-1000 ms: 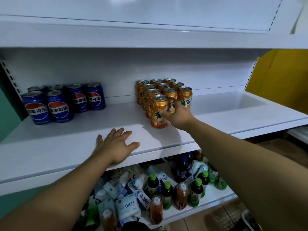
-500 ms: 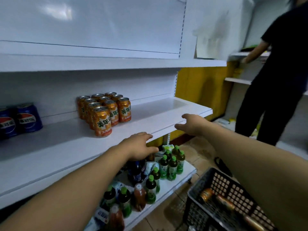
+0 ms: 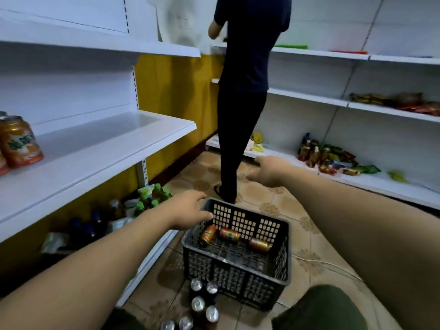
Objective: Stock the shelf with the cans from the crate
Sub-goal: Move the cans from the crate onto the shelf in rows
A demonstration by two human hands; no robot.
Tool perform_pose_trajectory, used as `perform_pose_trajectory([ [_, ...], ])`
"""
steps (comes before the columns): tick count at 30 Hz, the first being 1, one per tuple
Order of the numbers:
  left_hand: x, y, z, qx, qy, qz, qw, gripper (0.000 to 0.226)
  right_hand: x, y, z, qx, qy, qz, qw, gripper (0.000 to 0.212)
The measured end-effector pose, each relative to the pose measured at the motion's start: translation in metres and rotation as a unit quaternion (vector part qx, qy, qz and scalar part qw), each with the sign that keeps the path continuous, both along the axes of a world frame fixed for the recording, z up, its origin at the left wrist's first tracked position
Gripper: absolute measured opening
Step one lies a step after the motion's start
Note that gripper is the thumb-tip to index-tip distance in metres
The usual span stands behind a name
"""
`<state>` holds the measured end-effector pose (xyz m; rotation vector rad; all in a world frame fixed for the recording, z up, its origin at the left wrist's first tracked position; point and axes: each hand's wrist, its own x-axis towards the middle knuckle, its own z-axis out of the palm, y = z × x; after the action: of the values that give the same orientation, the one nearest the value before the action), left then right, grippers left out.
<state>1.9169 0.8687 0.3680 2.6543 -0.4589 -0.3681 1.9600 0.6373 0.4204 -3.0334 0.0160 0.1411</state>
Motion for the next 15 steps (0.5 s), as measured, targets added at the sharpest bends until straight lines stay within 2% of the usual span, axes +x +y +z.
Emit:
perform_pose_trajectory([
  [3,0.018,-0.024,-0.02,0.0,0.044,-0.021,0.999,0.057,0.01,-0.028,-0.032,0.025,0.037,-0.006,0.999,0.073],
  [10,0.101,-0.071,-0.104,0.065,0.128,-0.028,0.989,0.076,0.068,-0.091,-0.14,0.043,0.136,-0.072,0.987,0.077],
  [15,0.174,-0.103,-0.176,0.082,0.186,-0.014,0.979,0.074,0.121,-0.128,-0.217,0.058,0.192,-0.111,0.973,0.073],
])
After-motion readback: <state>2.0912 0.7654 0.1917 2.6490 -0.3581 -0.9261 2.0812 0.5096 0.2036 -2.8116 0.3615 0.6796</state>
